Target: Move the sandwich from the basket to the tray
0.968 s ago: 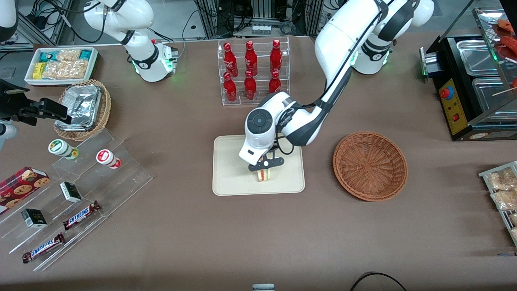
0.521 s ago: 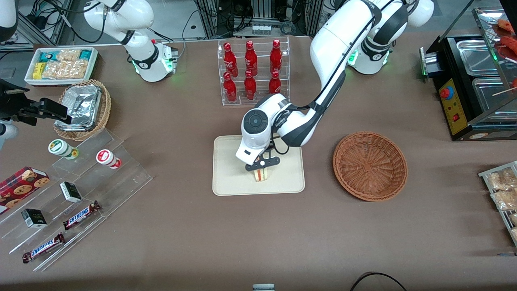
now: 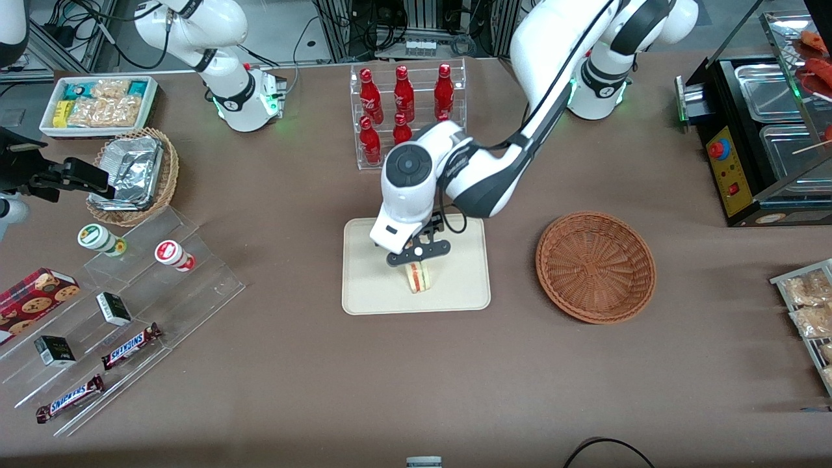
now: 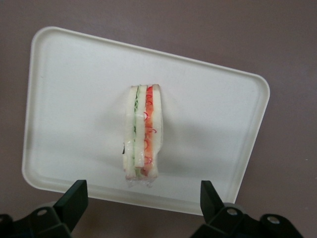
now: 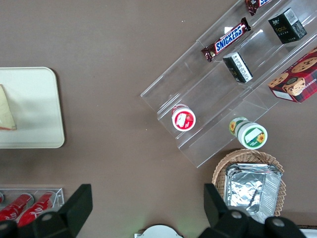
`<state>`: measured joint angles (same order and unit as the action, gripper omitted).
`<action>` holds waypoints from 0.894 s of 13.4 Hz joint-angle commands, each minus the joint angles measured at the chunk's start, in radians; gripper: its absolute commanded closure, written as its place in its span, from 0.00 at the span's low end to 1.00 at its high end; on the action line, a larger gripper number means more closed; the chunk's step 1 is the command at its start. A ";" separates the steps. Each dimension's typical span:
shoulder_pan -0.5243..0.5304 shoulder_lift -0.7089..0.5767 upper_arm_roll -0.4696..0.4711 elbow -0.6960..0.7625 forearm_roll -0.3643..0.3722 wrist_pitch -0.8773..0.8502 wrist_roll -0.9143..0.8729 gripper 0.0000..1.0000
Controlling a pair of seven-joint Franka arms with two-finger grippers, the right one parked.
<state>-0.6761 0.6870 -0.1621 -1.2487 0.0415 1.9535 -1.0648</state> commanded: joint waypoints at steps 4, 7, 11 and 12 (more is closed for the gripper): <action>0.133 -0.136 0.010 -0.073 0.008 -0.146 0.192 0.00; 0.223 -0.253 0.012 -0.222 0.008 -0.143 0.340 0.00; 0.315 -0.328 0.010 -0.325 0.006 -0.140 0.472 0.00; 0.337 -0.345 0.010 -0.336 0.006 -0.143 0.509 0.00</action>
<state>-0.3741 0.4055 -0.1435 -1.5131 0.0447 1.8016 -0.6135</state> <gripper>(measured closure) 0.000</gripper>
